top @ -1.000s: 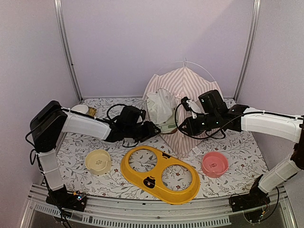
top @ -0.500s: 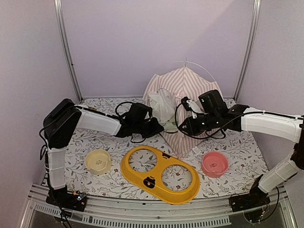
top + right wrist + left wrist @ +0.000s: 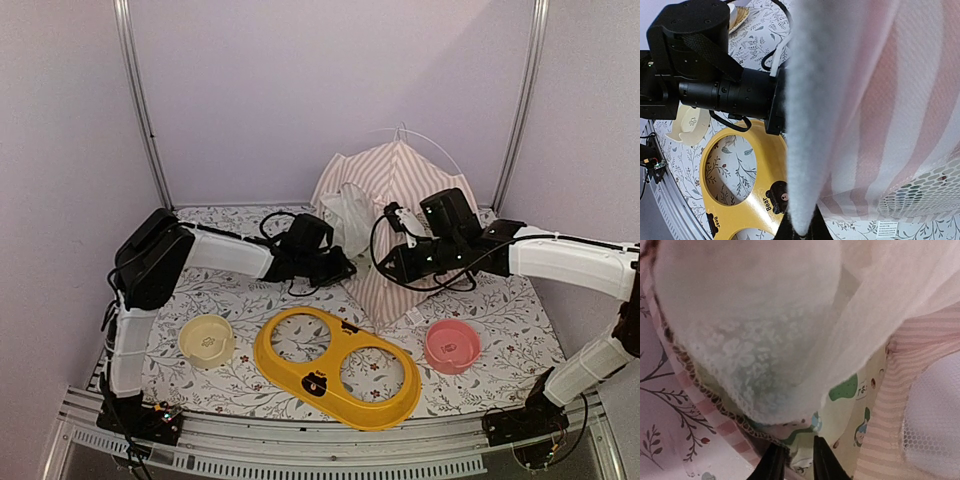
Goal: Set up the pet tent
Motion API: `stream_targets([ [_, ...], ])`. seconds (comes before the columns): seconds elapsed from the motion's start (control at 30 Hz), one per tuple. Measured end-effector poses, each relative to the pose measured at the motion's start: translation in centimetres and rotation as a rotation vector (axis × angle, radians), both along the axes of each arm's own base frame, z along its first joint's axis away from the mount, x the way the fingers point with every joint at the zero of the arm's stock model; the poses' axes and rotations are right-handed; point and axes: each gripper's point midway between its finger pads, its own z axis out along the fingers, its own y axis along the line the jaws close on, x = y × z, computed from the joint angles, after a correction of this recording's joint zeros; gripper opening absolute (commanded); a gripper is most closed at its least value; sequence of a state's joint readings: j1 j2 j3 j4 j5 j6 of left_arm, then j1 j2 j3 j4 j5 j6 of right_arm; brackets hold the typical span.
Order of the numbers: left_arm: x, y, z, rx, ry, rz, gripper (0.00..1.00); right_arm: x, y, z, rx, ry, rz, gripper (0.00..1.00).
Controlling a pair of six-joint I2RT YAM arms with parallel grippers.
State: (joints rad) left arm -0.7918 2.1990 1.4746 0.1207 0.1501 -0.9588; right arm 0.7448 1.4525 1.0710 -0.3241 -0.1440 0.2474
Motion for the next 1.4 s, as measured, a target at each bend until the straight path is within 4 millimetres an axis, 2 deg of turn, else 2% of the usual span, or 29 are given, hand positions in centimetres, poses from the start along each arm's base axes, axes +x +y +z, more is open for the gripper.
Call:
stream_targets([
  [0.07, -0.2, 0.2, -1.0, 0.022, 0.014, -0.004, 0.32, -0.1, -0.1, 0.0, 0.000, 0.000, 0.000, 0.00],
  [0.1, -0.3, 0.2, -1.3, 0.026, 0.016, -0.005, 0.39, -0.2, -0.2, -0.1, -0.002, 0.000, -0.001, 0.00],
  [0.2, -0.9, 0.5, -0.8, 0.026, 0.000, -0.013, 0.52, -0.1, -0.6, 0.0, -0.006, -0.004, -0.011, 0.00],
  [0.3, -1.9, 1.4, 0.2, 0.031, -0.021, -0.019, 0.57, 0.3, -1.3, 0.2, -0.005, -0.004, -0.029, 0.00],
  [0.43, -3.3, 3.1, 2.0, 0.057, -0.058, -0.013, 0.58, 0.8, -2.4, 0.5, -0.007, -0.008, -0.054, 0.00],
  [0.5, -3.7, 4.0, 3.6, 0.067, -0.087, -0.006, 0.60, 0.9, -2.7, 0.4, -0.016, -0.008, -0.060, 0.00],
  [0.63, -4.0, 5.5, 8.6, 0.065, -0.196, 0.006, 0.64, 1.0, -3.1, 0.3, -0.029, -0.009, -0.063, 0.00],
  [0.73, -3.5, 6.9, 11.9, 0.072, -0.284, 0.017, 0.65, 1.0, -3.1, 0.3, -0.030, -0.010, -0.062, 0.00],
  [0.83, -1.5, 8.5, 13.7, 0.097, -0.350, 0.018, 0.68, 0.8, -3.2, 0.0, -0.030, -0.007, -0.059, 0.00],
  [0.93, 2.3, 11.1, 14.9, 0.151, -0.417, 0.035, 0.68, 0.7, -3.3, 0.0, -0.027, -0.008, -0.057, 0.00],
  [1.03, 5.7, 11.9, 16.2, 0.183, -0.488, 0.016, 0.68, 0.5, -3.3, 0.0, -0.023, -0.008, -0.054, 0.00],
  [1.13, 8.2, 11.5, 17.2, 0.216, -0.566, -0.042, 0.68, 0.4, -3.3, 0.1, -0.021, -0.008, -0.052, 0.00],
  [1.23, 9.4, 9.9, 17.2, 0.242, -0.625, -0.128, 0.69, 0.2, -3.4, 0.1, -0.019, -0.008, -0.050, 0.01],
  [1.4, 11.4, 8.4, 15.8, 0.298, -0.668, -0.203, 0.71, 0.2, -3.4, 0.2, -0.017, -0.007, -0.049, 0.00],
])
